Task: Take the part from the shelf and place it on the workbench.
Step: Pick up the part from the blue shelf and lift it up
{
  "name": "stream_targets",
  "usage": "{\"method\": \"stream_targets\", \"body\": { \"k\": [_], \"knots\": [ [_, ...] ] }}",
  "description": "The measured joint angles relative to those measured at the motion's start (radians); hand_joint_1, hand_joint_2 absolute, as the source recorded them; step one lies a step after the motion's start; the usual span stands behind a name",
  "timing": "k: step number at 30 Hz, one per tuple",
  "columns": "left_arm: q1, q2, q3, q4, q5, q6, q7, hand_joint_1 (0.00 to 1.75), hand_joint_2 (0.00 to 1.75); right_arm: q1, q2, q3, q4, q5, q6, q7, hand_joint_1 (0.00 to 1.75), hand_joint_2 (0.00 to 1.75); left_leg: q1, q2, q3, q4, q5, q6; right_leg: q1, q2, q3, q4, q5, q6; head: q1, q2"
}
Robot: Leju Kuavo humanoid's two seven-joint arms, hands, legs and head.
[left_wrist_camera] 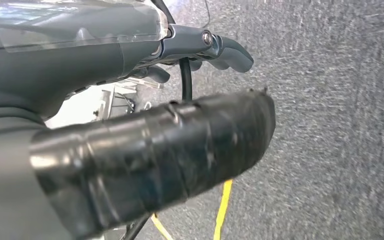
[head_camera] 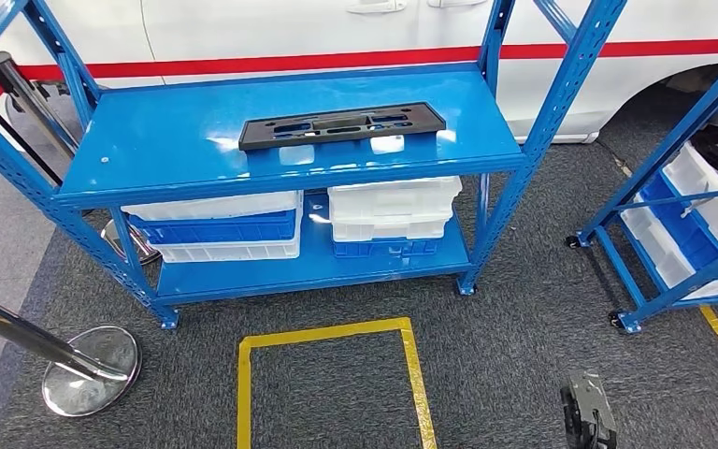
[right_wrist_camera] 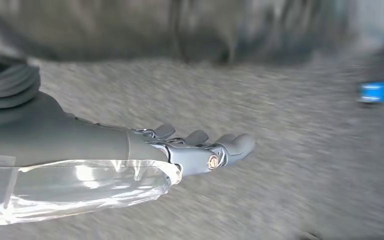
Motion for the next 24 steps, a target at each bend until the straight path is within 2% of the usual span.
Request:
{"method": "stream_targets", "body": {
  "k": [11, 16, 24],
  "knots": [
    [-0.015, -0.007, 0.139, 0.000, -0.162, -0.035, -0.019, 0.00, 0.00, 0.022, -0.108, 0.171, -0.270, -0.012, -0.025, -0.074, 0.00, 0.00, 0.000, 0.000, -0.001, 0.001, 0.000, 0.000, 0.000, 0.000, 0.000, 0.000, 0.001, 0.001, 0.000, 0.000],
    [-0.021, -0.008, 0.188, 0.000, -0.236, -0.059, -0.037, 0.00, 0.00, 0.006, -0.177, 0.270, -0.373, 0.061, -0.056, -0.102, 0.00, 0.00, 0.000, 0.000, -0.001, 0.001, 0.000, 0.000, 0.000, 0.000, 0.001, 0.000, 0.001, 0.001, 0.000, 0.000],
    [-0.024, -0.014, 0.256, -0.002, -0.332, -0.109, -0.064, 0.00, 0.00, -0.079, -0.278, 0.446, -0.474, 0.216, -0.101, -0.127, 0.00, 0.00, 0.000, 0.000, -0.001, 0.002, 0.000, 0.000, 0.000, 0.000, 0.001, 0.000, 0.001, 0.002, 0.000, 0.000]
  ]
}}
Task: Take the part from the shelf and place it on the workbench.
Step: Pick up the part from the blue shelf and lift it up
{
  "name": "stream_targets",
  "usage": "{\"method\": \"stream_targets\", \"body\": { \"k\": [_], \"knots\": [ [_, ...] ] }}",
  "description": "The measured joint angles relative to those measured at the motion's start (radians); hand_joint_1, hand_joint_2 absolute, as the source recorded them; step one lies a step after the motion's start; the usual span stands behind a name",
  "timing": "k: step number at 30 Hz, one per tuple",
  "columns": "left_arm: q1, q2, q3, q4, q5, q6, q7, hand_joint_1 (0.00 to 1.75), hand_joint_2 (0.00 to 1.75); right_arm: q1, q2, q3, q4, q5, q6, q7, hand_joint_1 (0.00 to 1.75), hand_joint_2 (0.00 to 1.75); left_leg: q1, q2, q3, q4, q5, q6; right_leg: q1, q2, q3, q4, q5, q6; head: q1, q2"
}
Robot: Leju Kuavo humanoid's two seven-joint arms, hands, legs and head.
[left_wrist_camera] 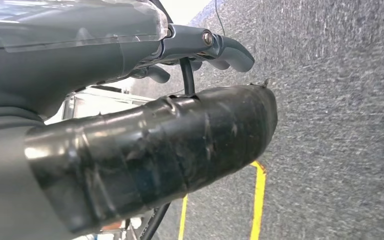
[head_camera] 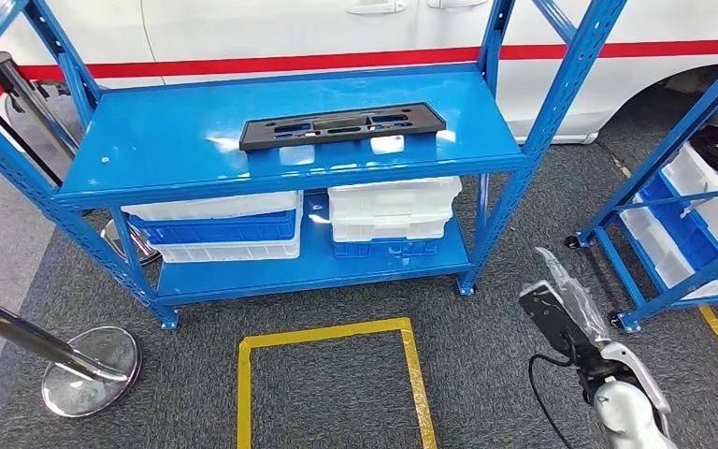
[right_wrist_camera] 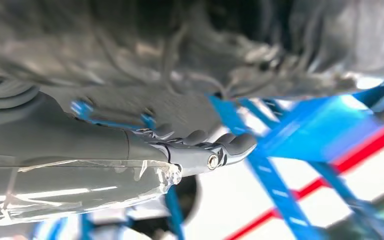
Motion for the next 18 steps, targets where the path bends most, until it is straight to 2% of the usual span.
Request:
{"method": "stream_targets", "body": {
  "k": [9, 18],
  "knots": [
    [-0.001, -0.035, 0.066, -0.044, -0.077, -0.077, -0.019, 0.00, 0.00, -0.152, -0.068, 0.207, -0.029, 0.173, -0.036, -0.003, 0.00, 0.00, 0.000, 0.000, 0.000, 0.001, 0.001, 0.001, 0.000, 0.000, 0.000, 0.000, 0.000, 0.000, 0.000, 0.000],
    [-0.001, -0.083, 0.120, -0.103, -0.140, -0.160, -0.039, 0.00, 0.00, -0.319, -0.113, 0.417, -0.031, 0.335, -0.069, -0.003, 0.00, 0.00, 0.000, -0.001, 0.000, 0.001, 0.001, 0.001, 0.000, 0.000, 0.000, 0.000, 0.000, 0.001, 0.000, 0.000]
  ]
}}
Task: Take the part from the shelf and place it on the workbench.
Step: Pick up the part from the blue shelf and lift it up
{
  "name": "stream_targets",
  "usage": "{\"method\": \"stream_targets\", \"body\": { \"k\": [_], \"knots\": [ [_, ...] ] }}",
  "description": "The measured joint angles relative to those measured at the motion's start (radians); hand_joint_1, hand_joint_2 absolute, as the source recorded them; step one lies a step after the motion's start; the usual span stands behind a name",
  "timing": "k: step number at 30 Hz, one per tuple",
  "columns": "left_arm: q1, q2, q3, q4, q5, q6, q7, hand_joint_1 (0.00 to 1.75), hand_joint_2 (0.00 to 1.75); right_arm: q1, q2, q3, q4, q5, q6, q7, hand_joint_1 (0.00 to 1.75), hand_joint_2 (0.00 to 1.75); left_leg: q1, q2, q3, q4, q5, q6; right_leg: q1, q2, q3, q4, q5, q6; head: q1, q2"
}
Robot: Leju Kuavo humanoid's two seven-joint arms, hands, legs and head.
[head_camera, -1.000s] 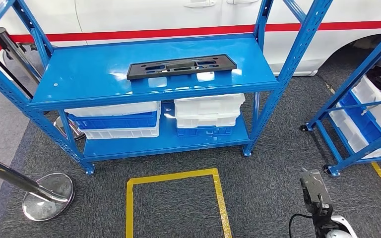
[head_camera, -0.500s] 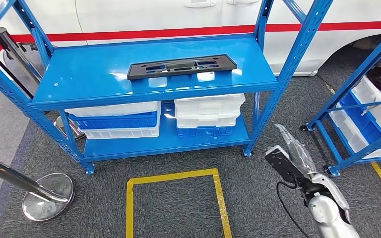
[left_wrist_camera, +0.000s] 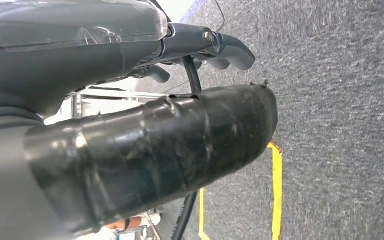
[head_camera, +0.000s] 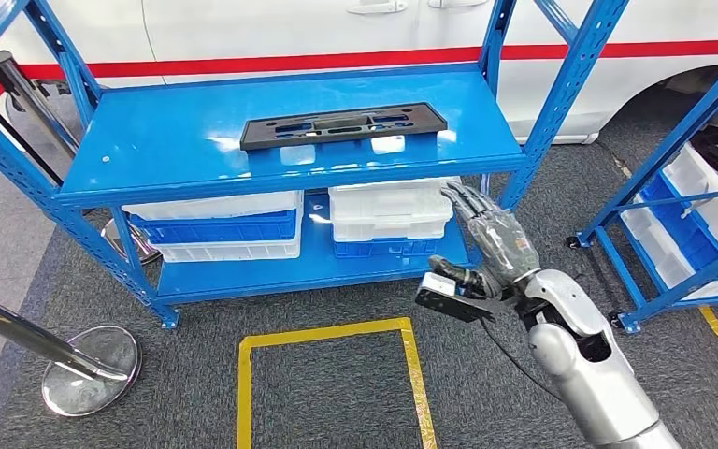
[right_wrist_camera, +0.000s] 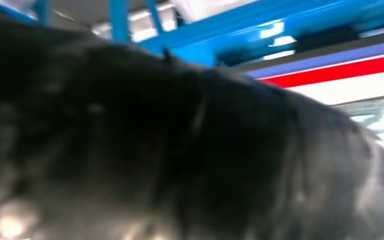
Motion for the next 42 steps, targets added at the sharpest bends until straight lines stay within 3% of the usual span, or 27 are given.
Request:
{"method": "stream_targets", "body": {
  "k": [9, 16, 37, 40, 42],
  "knots": [
    [0.002, -0.039, 0.043, -0.046, -0.051, -0.085, -0.021, 0.00, 0.00, -0.138, -0.029, 0.180, 0.005, 0.136, -0.027, 0.002, 0.00, 0.00, 0.000, 0.000, 0.000, 0.001, 0.000, 0.000, 0.000, 0.000, -0.001, 0.000, 0.000, 0.000, 0.000, 0.000],
    [0.008, -0.051, 0.052, -0.067, -0.049, -0.123, -0.036, 0.00, 0.00, -0.194, -0.035, 0.247, 0.020, 0.159, -0.030, 0.005, 0.00, 0.00, 0.000, 0.001, -0.002, 0.001, 0.000, 0.000, 0.000, 0.000, -0.002, 0.000, 0.000, 0.001, 0.000, 0.000],
    [0.040, -0.060, 0.030, -0.108, 0.052, -0.162, -0.033, 0.00, 0.00, -0.244, -0.042, 0.318, 0.046, 0.137, -0.029, 0.008, 0.00, 0.00, 0.000, 0.000, -0.002, 0.001, 0.000, 0.000, 0.000, 0.000, -0.002, 0.000, 0.000, 0.001, 0.000, 0.000],
    [0.079, -0.062, -0.044, -0.152, 0.225, -0.182, 0.057, 0.00, 0.00, -0.262, -0.045, 0.339, 0.052, 0.122, -0.029, 0.008, 0.00, 0.00, 0.002, 0.002, -0.001, -0.006, 0.006, 0.015, -0.004, 0.002, 0.000, -0.008, 0.006, 0.013, 0.000, 0.000],
    [0.116, -0.064, -0.127, -0.190, 0.379, -0.191, 0.136, 0.00, 0.00, -0.275, -0.048, 0.350, 0.055, 0.110, -0.030, 0.010, 0.00, 0.00, 0.008, 0.006, 0.010, -0.031, 0.019, 0.028, -0.005, 0.003, -0.009, 0.012, -0.010, 0.021, 0.000, 0.000]
  ]
}}
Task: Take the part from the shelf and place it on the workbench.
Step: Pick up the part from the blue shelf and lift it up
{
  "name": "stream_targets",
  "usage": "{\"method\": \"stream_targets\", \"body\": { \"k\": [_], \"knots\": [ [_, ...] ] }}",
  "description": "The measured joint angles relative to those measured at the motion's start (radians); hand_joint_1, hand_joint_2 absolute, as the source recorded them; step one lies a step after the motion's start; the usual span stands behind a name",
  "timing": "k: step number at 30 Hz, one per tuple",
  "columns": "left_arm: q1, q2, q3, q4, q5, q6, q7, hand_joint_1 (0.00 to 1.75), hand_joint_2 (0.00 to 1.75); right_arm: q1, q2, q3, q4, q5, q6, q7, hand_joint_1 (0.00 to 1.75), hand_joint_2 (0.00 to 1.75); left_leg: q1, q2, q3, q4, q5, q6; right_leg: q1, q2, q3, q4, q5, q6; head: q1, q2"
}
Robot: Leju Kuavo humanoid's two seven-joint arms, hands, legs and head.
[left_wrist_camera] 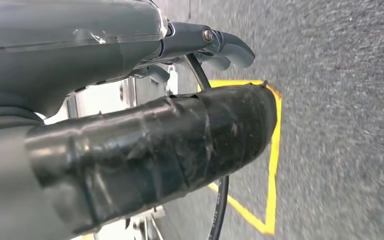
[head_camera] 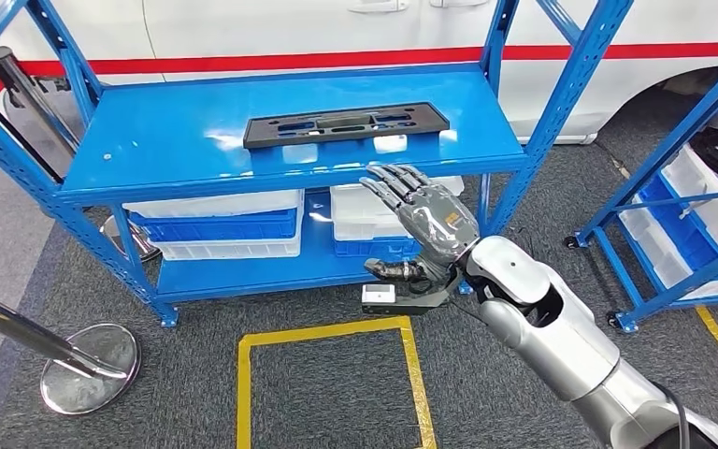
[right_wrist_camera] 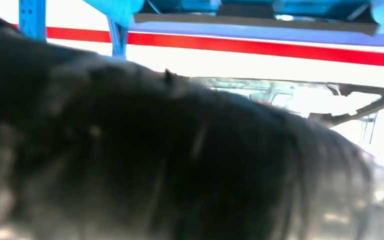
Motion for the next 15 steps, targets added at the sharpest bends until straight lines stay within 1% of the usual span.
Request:
{"method": "stream_targets", "body": {
  "k": [1, 3, 4, 5, 6, 7, 8, 9, 10, 11, 12, 13, 14, 15],
  "knots": [
    [0.013, -0.001, -0.036, -0.014, 0.047, 0.000, 0.024, 0.00, 0.00, -0.003, -0.002, 0.003, 0.001, -0.003, 0.000, 0.001, 0.00, 0.00, 0.004, 0.002, 0.005, -0.010, 0.006, 0.003, -0.001, 0.000, -0.019, 0.039, -0.023, 0.002, 0.000, 0.000],
    [0.034, -0.002, -0.098, -0.037, 0.105, 0.000, 0.055, 0.00, 0.00, -0.006, -0.004, 0.009, 0.005, -0.007, 0.000, 0.005, 0.00, 0.00, 0.003, 0.003, 0.005, -0.012, 0.007, 0.006, -0.005, 0.001, -0.085, 0.165, -0.078, 0.009, 0.000, 0.000],
    [0.041, -0.002, -0.122, -0.045, 0.115, 0.000, 0.061, 0.00, 0.00, -0.006, -0.005, 0.012, 0.008, -0.008, 0.000, 0.008, 0.00, 0.00, 0.004, 0.003, 0.006, -0.011, 0.005, 0.005, -0.008, 0.001, -0.116, 0.218, -0.091, 0.013, 0.000, 0.000],
    [0.048, -0.003, -0.142, -0.051, 0.120, 0.000, 0.064, 0.00, 0.00, -0.005, -0.006, 0.015, 0.010, -0.008, 0.000, 0.010, 0.00, 0.00, 0.005, 0.003, 0.007, -0.009, 0.003, 0.003, -0.012, 0.000, -0.133, 0.241, -0.085, 0.018, 0.000, 0.000],
    [0.053, -0.004, -0.159, -0.057, 0.122, 0.000, 0.066, 0.00, 0.00, -0.005, -0.006, 0.017, 0.012, -0.008, 0.000, 0.011, 0.00, 0.00, 0.008, 0.003, 0.008, -0.006, -0.002, -0.001, -0.016, 0.000, -0.130, 0.223, -0.059, 0.022, 0.000, 0.000],
    [0.057, -0.004, -0.173, -0.062, 0.124, 0.000, 0.066, 0.00, 0.00, -0.006, -0.006, 0.019, 0.014, -0.008, 0.000, 0.012, 0.00, 0.00, 0.012, 0.003, 0.010, 0.001, -0.008, -0.007, -0.021, -0.002, -0.109, 0.170, -0.019, 0.027, 0.000, 0.000],
    [0.061, -0.005, -0.184, -0.066, 0.124, 0.000, 0.067, 0.00, 0.00, -0.006, -0.007, 0.020, 0.014, -0.008, 0.000, 0.012, 0.00, 0.00, 0.015, 0.003, 0.011, 0.010, -0.017, -0.015, -0.023, -0.005, -0.079, 0.106, 0.013, 0.032, 0.000, 0.000],
    [0.064, -0.005, -0.193, -0.071, 0.125, 0.001, 0.068, 0.00, 0.00, -0.007, -0.008, 0.022, 0.015, -0.008, 0.000, 0.012, 0.00, 0.00, 0.016, 0.002, 0.009, 0.021, -0.026, -0.025, -0.022, -0.006, -0.056, 0.052, 0.033, 0.032, 0.001, 0.000],
    [0.066, -0.005, -0.200, -0.075, 0.125, 0.001, 0.068, 0.00, 0.00, -0.008, -0.008, 0.024, 0.016, -0.008, 0.000, 0.012, 0.00, 0.00, 0.016, 0.002, 0.006, 0.031, -0.034, -0.034, -0.020, -0.007, -0.042, 0.021, 0.040, 0.027, 0.002, 0.000],
    [0.068, -0.005, -0.205, -0.079, 0.125, 0.001, 0.069, 0.00, 0.00, -0.009, -0.009, 0.025, 0.017, -0.008, 0.000, 0.011, 0.00, 0.00, 0.014, 0.001, 0.003, 0.037, -0.038, -0.040, -0.017, -0.005, -0.040, 0.013, 0.033, 0.019, 0.003, 0.000],
    [0.069, -0.005, -0.209, -0.082, 0.126, 0.001, 0.069, 0.00, 0.00, -0.009, -0.010, 0.026, 0.018, -0.008, 0.000, 0.011, 0.00, 0.00, 0.013, 0.002, 0.001, 0.039, -0.040, -0.045, -0.014, -0.002, -0.044, 0.015, 0.031, 0.008, 0.003, 0.000],
    [0.071, -0.005, -0.214, -0.084, 0.126, 0.001, 0.069, 0.00, 0.00, -0.009, -0.010, 0.027, 0.018, -0.008, 0.000, 0.011, 0.00, 0.00, 0.014, 0.003, 0.002, 0.038, -0.041, -0.048, -0.014, 0.000, -0.046, 0.018, 0.030, -0.002, 0.003, 0.000],
    [0.072, -0.005, -0.219, -0.086, 0.126, 0.001, 0.070, 0.00, 0.00, -0.010, -0.010, 0.027, 0.019, -0.008, 0.000, 0.011, 0.00, 0.00, 0.016, 0.002, 0.002, 0.042, -0.045, -0.051, -0.013, 0.002, -0.046, 0.018, 0.029, -0.009, 0.003, 0.000],
    [0.073, -0.005, -0.223, -0.089, 0.126, 0.001, 0.070, 0.00, 0.00, -0.011, -0.010, 0.027, 0.019, -0.008, 0.000, 0.011, 0.00, 0.00, 0.018, -0.001, -0.004, 0.057, -0.056, -0.053, -0.014, 0.003, -0.045, 0.016, 0.029, -0.016, 0.003, 0.000]
  ]
}}
